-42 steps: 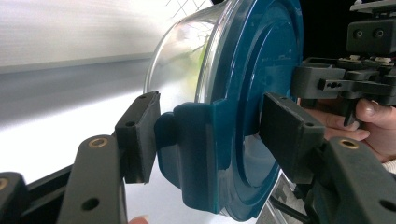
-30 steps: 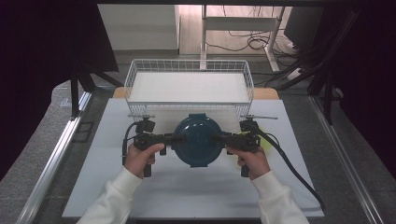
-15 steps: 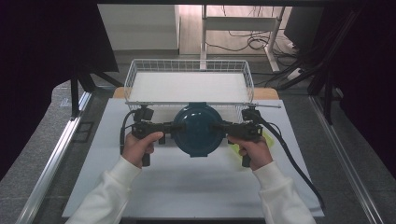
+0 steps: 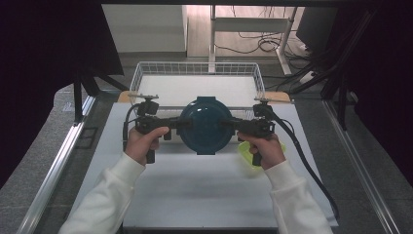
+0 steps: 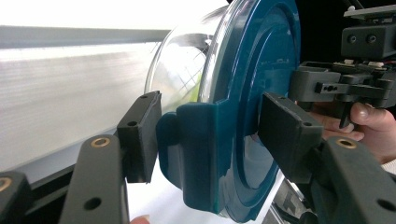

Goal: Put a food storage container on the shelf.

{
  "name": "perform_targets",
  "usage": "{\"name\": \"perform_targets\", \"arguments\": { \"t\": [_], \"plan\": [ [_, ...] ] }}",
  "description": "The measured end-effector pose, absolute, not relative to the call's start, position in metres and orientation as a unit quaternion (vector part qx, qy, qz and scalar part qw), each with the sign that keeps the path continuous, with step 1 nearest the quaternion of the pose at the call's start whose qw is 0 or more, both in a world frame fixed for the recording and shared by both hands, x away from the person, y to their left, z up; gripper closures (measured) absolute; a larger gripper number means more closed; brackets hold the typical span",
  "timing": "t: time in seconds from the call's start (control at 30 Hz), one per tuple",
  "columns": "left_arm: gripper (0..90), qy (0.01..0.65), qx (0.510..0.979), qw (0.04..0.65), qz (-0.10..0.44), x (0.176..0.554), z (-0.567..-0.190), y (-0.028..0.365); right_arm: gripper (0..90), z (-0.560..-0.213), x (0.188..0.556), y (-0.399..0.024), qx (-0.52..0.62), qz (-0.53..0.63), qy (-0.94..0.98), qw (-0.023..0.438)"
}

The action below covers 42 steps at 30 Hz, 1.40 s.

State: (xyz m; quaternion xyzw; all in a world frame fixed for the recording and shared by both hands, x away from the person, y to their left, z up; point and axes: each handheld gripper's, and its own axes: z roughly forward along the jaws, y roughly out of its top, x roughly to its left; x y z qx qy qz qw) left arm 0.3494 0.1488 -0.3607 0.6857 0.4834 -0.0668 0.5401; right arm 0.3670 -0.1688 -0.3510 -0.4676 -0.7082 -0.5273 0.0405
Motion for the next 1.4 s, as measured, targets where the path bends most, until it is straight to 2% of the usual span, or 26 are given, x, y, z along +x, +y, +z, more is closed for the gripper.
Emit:
{"name": "perform_targets", "arguments": {
  "t": [0.8,1.4],
  "plan": [
    [40.7,0.474,0.682,0.554,-0.058,0.379,-0.328,0.156,37.8,-0.314,0.394,-0.161,-0.457,-0.532,-0.712,0.025],
    [40.4,0.47,0.686,0.552,-0.061,0.425,-0.31,0.159,37.8,-0.294,0.436,-0.158,-0.463,-0.531,-0.709,0.02]
  ]
}}
